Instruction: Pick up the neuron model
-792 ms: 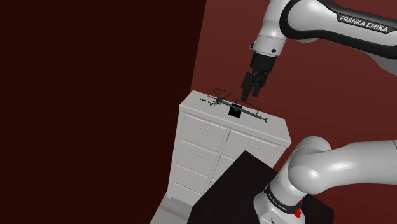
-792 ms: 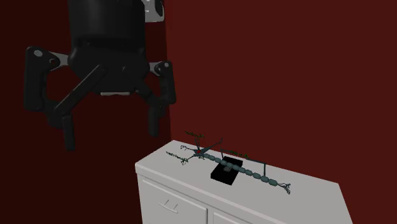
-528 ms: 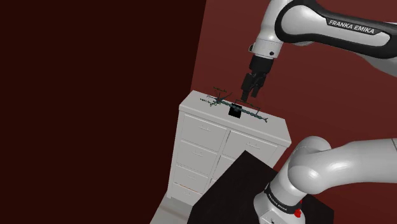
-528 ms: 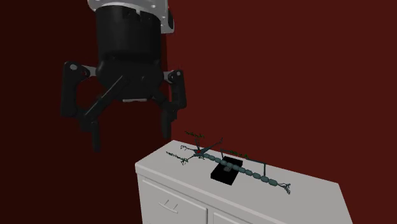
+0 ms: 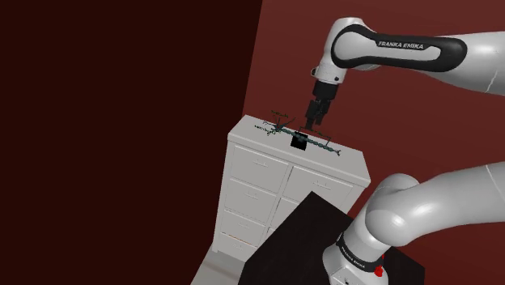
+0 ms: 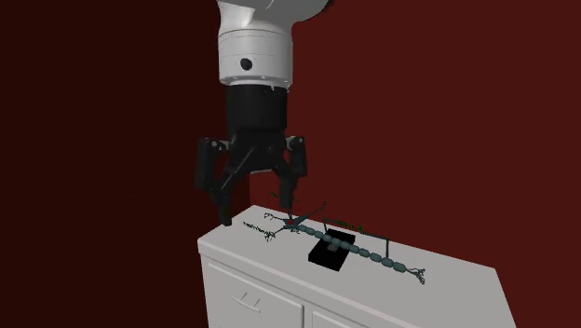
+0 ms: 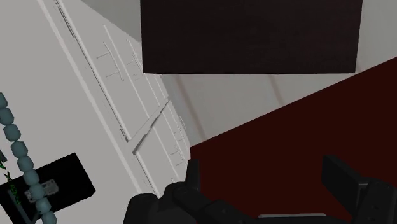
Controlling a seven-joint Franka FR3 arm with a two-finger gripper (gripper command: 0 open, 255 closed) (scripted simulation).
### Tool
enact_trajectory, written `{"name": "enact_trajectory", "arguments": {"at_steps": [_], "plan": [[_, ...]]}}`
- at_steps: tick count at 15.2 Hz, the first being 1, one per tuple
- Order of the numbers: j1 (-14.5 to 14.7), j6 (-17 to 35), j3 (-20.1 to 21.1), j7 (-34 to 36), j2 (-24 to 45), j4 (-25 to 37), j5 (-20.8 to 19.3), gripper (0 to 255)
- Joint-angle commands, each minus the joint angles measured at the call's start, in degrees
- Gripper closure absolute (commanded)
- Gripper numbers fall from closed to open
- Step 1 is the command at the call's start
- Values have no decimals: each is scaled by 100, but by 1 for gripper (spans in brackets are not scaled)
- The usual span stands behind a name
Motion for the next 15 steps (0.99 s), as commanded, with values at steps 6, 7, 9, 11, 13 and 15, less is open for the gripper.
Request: {"name": "enact_trajectory", "arguments": {"at_steps": [6, 7, 9, 11, 13, 15], "plan": [[-46, 712, -786, -1130, 1120, 352, -266, 0], [-44, 811, -893, -1294, 1311, 435, -268, 0], [-38, 999, -1100, -1627, 1710, 624, -243, 0], [-37, 1173, -1294, -1972, 2134, 842, -175, 0], [-45, 1329, -1470, -2330, 2582, 1092, -61, 0], [-68, 1462, -1624, -2697, 3052, 1372, 96, 0]]}}
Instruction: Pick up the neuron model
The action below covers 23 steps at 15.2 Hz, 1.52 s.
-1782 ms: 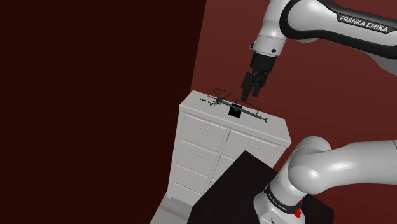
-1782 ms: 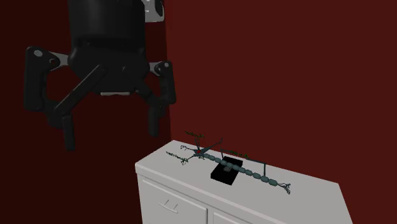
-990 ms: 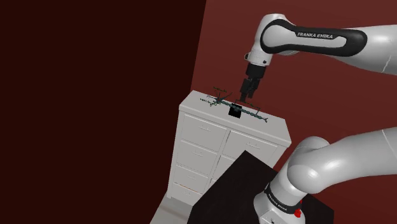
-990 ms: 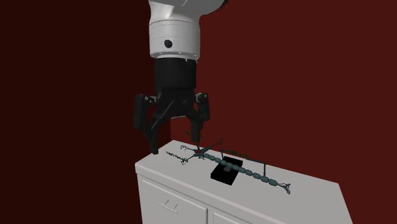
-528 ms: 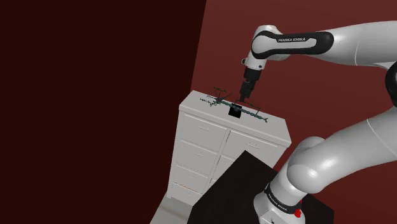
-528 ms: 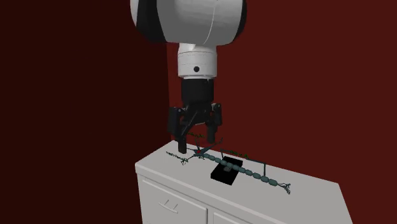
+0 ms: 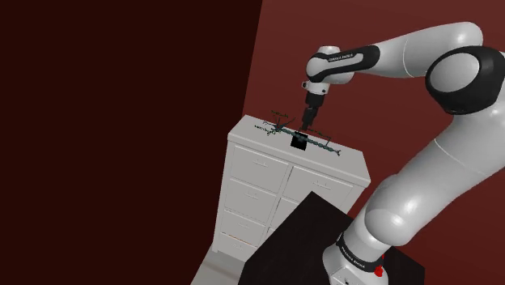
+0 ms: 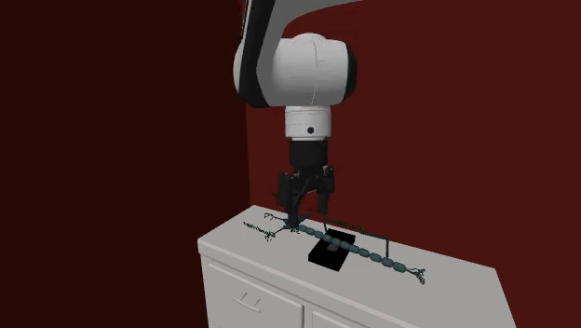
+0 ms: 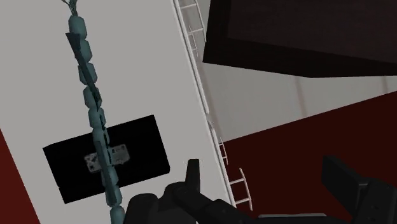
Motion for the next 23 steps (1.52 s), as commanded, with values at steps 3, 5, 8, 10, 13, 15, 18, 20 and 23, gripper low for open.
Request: {"name": "enact_trajectory", "arguments": {"at_steps": [3, 5, 8, 10, 13, 15, 18, 20, 23], "plan": [[-86, 235, -246, -758, 1030, 653, 406, 0], [-194, 290, -302, -1122, 1537, 1018, 639, 0], [-429, 308, -303, -1624, 2302, 1635, 991, 0], [-621, 277, -262, -1918, 2809, 2096, 1208, 0], [-953, 169, -149, -2284, 3566, 2875, 1485, 0], [-999, 217, -119, -2320, 3670, 2923, 1521, 0], [-1013, 402, -89, -2343, 3767, 2825, 1572, 0], [-1025, 522, -67, -2359, 3836, 2767, 1608, 0], [-1034, 616, -50, -2372, 3893, 2725, 1637, 0]]}}
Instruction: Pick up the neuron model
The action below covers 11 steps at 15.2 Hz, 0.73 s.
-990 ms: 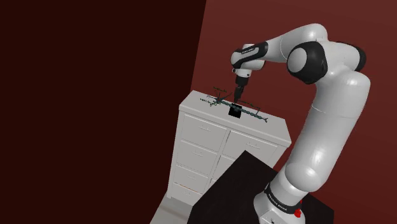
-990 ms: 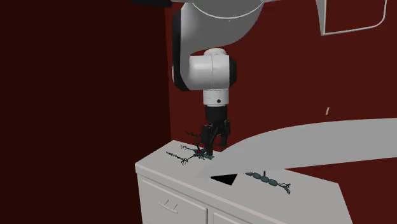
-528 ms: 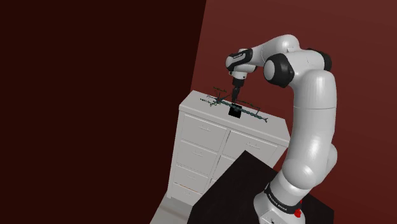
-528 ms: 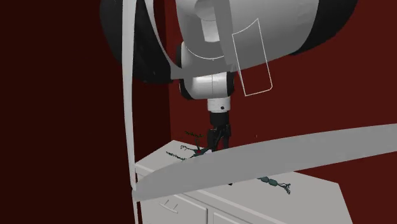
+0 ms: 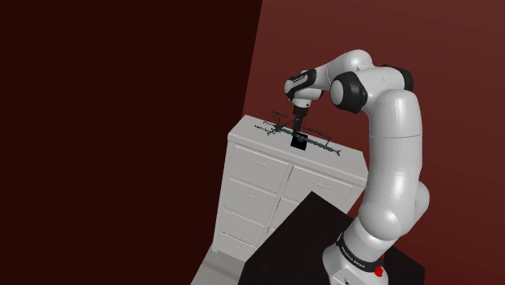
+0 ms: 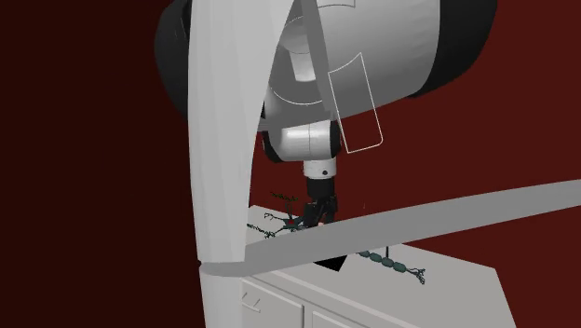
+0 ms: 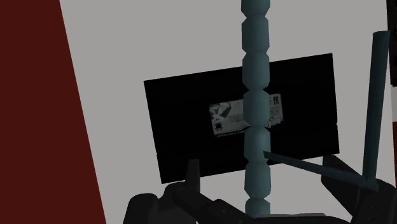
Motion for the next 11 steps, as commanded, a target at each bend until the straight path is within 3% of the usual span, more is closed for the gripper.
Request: {"name": "enact_trajectory", "arguments": {"at_steps": [1, 11], "plan": [[-3, 24, 3, -5, 9, -12, 6, 255], [4, -35, -11, 2, -34, 7, -15, 255]]}}
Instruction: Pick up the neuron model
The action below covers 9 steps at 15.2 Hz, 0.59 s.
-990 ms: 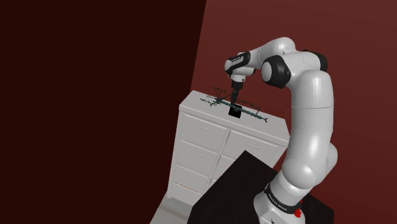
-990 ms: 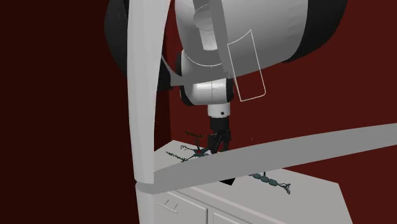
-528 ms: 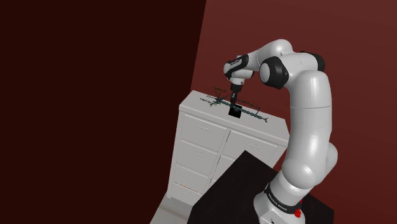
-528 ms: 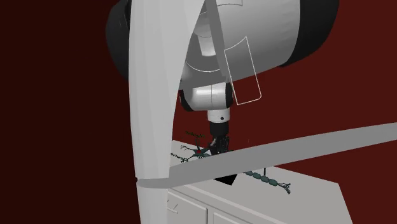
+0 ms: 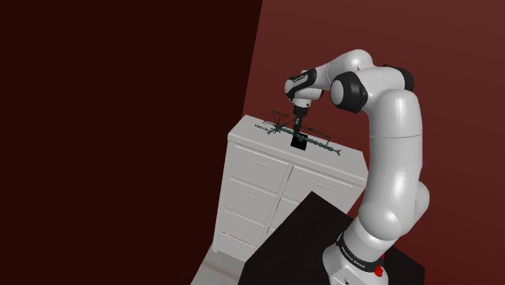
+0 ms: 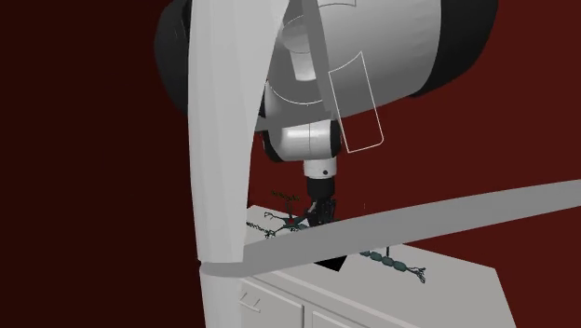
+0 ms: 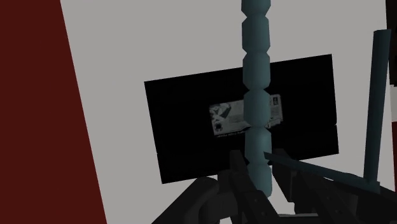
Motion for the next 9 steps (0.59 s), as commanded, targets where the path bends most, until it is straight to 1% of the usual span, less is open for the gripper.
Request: {"name": "enact_trajectory", "arguments": {"at_steps": [1, 9], "plan": [[11, -86, -18, 13, -59, 34, -29, 255], [46, -582, -94, 73, -308, 307, -160, 255]]}}
